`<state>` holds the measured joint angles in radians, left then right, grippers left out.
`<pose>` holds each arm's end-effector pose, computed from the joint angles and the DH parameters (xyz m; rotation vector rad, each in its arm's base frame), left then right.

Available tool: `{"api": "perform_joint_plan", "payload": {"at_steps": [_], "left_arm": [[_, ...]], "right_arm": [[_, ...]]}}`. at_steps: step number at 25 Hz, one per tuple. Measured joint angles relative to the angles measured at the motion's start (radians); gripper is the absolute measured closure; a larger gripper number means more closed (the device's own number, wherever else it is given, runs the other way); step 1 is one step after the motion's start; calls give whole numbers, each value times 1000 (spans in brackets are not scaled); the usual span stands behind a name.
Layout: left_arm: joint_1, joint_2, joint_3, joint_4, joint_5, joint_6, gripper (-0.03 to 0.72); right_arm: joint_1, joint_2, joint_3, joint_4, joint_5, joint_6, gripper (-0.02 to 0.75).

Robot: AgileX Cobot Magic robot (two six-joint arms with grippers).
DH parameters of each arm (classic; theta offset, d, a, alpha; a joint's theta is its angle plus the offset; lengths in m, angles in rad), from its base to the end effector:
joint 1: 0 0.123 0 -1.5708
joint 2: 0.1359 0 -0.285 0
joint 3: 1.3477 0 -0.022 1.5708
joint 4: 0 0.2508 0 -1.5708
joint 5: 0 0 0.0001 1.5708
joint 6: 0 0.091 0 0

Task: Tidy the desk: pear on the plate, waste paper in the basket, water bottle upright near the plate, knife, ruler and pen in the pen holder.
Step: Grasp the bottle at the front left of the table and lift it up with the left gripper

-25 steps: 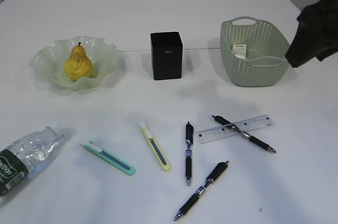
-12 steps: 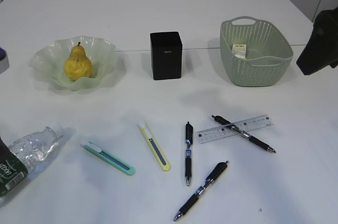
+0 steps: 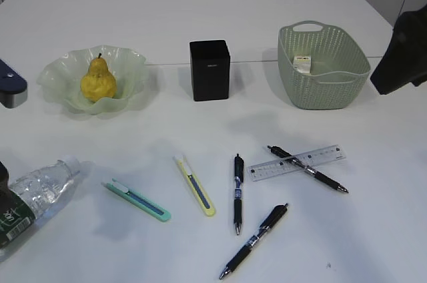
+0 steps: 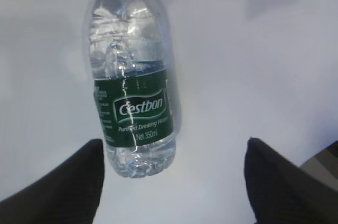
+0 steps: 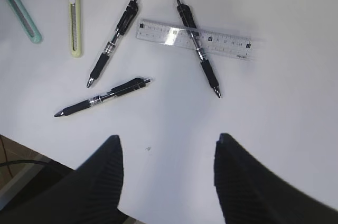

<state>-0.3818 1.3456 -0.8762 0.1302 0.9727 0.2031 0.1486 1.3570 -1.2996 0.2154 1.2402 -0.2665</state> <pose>0.2218 -0.0785 0.2454 0.9256 2.7624 0.1396 0.2542 0.0567 0.3534 -0.5238 2.7079 0.2695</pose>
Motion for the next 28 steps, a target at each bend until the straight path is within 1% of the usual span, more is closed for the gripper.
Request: {"api": "perform_joint_plan", "payload": {"at_steps": [6, 9, 12, 14, 21, 28], "left_arm": [[2, 36, -23, -13, 7, 5, 101], [35, 64, -57, -37, 11, 12, 101], [91, 92, -86, -84, 19, 35, 101], [115, 101, -99, -111, 19, 55, 101], [126, 117, -106, -167, 33, 146, 101], [180, 176, -106, -180, 1, 179, 101]], "right_arm": [[0, 0, 0, 7, 0, -4, 296], [0, 0, 0, 9, 0, -6, 296], [0, 0, 0, 12, 0, -8, 296], [0, 0, 0, 16, 0, -8, 296], [0, 0, 0, 40, 0, -27, 297], [0, 0, 0, 44, 0, -35, 297]]}}
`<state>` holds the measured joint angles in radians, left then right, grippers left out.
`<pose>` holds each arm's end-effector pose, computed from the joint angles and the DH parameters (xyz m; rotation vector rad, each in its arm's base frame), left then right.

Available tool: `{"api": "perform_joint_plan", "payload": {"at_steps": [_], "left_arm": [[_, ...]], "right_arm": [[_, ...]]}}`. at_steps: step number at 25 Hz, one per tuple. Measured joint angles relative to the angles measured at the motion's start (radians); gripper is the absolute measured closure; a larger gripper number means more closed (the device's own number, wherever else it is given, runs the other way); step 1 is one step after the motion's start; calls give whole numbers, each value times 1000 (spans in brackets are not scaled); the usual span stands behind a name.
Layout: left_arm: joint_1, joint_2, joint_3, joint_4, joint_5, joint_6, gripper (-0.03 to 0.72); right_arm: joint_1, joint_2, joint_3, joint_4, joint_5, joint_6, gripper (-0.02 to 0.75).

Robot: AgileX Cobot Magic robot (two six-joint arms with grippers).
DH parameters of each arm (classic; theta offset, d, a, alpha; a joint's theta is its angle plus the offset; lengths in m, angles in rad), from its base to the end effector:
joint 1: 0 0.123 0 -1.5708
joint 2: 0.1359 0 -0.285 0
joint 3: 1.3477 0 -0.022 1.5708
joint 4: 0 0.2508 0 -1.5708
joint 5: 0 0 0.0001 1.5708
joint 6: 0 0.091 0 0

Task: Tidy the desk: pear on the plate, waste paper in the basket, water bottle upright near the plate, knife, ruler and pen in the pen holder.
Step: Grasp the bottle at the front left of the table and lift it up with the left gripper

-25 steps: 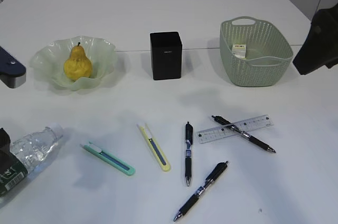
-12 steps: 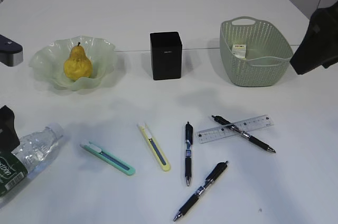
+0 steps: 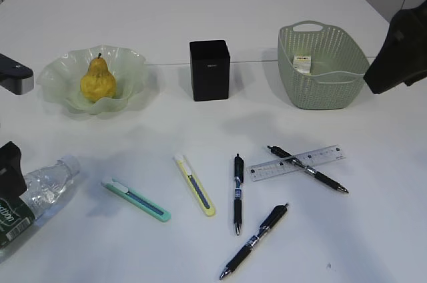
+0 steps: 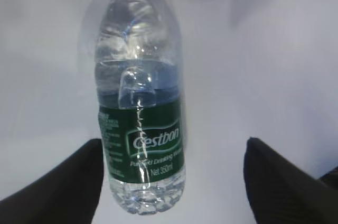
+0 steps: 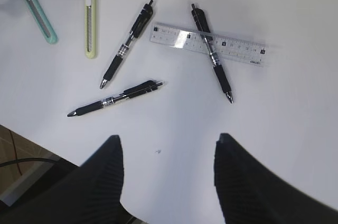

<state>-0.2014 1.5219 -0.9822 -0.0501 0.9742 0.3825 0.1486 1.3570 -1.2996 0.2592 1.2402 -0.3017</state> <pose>0.2667 -0.0583 0.2271 0.8256 2.8778 -0.0453 0.2536 0.0603 0.3543 -0.5600 2.6891 0.3204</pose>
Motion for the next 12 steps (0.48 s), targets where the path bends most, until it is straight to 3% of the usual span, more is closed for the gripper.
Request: {"api": "perform_joint_plan", "payload": {"at_steps": [12], "left_arm": [[27, 151, -101, -32, 10, 92, 119]], "right_arm": [[0, 0, 0, 4, 0, -2, 297]]}}
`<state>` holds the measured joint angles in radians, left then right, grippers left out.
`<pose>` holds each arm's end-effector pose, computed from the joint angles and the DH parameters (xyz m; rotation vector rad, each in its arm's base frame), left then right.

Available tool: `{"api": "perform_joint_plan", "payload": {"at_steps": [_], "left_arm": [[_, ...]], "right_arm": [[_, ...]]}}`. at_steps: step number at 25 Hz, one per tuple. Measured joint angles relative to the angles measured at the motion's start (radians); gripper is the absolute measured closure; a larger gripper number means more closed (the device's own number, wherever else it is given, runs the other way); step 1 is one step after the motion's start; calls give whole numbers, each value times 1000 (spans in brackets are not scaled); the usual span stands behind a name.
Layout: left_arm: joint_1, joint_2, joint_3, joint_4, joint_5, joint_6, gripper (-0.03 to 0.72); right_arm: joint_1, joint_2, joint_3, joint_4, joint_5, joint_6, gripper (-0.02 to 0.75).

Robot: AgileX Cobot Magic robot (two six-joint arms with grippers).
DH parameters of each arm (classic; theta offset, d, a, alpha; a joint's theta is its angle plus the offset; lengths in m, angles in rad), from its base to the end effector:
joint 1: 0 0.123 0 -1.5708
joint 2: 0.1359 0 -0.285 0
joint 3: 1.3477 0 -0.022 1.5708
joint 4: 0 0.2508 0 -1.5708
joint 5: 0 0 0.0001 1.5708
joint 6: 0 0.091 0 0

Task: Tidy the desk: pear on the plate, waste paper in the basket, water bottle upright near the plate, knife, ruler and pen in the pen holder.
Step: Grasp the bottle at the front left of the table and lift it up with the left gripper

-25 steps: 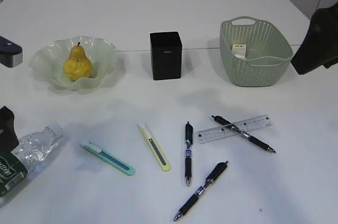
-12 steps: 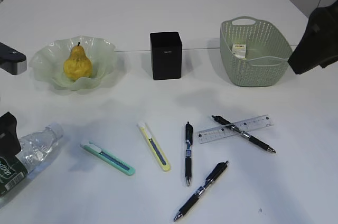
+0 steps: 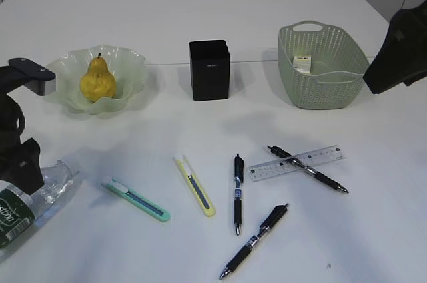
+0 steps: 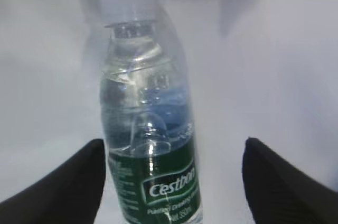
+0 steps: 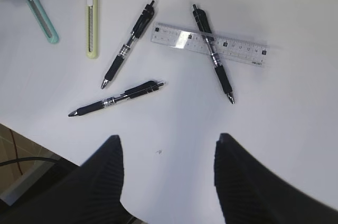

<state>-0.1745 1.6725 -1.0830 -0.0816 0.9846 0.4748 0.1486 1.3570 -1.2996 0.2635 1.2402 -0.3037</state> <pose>0.2994 -0.0591 0.2081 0.9106 2.9078 -0.0862 0.2536 0.0606 0.3544 -0.5615 2.6877 0.3257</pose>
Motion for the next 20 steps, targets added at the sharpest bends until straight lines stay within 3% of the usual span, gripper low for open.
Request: {"api": "perform_joint_plan", "payload": {"at_steps": [6, 20], "left_arm": [[47, 47, -39, -18, 26, 29, 125], [47, 116, -43, -52, 24, 75, 126]], "right_arm": [[0, 0, 0, 0, 0, -4, 297], [0, 0, 0, 4, 0, -8, 297]]}}
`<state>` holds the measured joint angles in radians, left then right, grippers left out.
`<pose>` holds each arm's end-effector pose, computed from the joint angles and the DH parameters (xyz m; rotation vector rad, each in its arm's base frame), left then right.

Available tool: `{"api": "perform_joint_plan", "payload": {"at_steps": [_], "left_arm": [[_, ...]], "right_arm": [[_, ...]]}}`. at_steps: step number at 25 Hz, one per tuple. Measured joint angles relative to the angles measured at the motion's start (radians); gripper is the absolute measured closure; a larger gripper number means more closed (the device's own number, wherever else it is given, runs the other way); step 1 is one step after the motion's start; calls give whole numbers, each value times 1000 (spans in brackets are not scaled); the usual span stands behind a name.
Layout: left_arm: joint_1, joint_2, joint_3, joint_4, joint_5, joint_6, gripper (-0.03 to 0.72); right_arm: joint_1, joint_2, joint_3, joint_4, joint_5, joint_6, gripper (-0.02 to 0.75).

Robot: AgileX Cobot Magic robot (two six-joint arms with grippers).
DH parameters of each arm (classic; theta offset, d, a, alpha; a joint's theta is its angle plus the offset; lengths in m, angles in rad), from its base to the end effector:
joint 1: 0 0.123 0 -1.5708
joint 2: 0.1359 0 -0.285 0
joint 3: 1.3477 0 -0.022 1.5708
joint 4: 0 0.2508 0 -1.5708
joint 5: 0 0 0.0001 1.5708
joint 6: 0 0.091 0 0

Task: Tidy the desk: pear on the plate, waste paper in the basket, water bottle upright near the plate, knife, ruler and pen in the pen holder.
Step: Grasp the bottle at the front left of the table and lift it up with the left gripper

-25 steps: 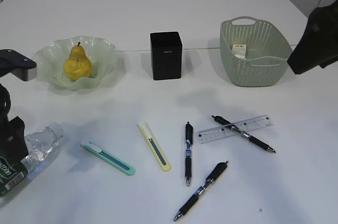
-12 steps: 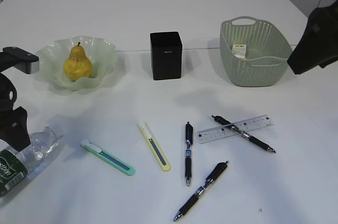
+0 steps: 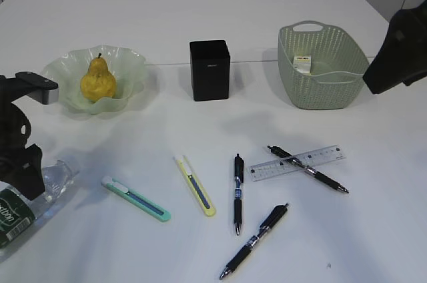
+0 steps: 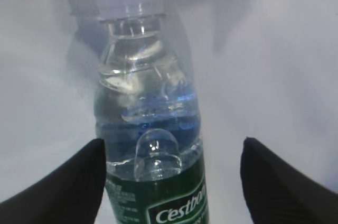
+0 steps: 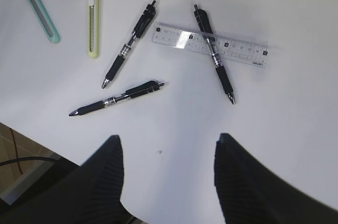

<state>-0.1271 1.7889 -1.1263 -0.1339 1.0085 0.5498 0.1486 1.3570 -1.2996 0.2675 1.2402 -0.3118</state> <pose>0.3164 -0.0508 0.1819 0.9307 2.9839 -0.1768 0.2535 0.0610 0.3545 -0.5713 2.6840 0.3290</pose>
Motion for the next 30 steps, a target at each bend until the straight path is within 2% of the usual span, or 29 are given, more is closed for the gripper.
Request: {"api": "perform_joint_plan", "payload": {"at_steps": [11, 18, 30], "left_arm": [[0, 12, 0, 4, -64, 3, 123], [0, 48, 0, 4, -82, 3, 71], [0, 54, 0, -12, -100, 3, 94]], "right_arm": [[0, 0, 0, 6, 0, -5, 297], [0, 0, 0, 8, 0, -7, 297], [0, 0, 0, 16, -2, -7, 297]]}}
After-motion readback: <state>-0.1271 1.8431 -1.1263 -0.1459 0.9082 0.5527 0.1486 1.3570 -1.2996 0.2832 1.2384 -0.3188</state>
